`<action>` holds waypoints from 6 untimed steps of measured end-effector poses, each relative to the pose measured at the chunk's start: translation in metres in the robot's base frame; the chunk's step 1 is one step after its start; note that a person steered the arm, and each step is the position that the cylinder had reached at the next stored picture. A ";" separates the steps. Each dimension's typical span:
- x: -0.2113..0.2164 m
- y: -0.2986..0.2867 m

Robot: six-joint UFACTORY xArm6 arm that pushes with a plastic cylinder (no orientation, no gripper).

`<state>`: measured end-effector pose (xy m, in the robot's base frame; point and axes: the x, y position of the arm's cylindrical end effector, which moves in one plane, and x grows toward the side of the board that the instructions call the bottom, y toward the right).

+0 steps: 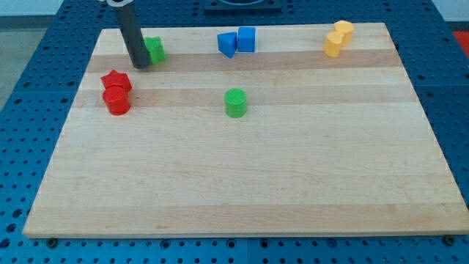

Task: Move the green star towards the top left side of the board

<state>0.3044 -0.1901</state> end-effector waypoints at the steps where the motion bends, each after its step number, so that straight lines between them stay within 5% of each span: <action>1: 0.008 0.020; 3: -0.002 0.051; 6: -0.026 0.010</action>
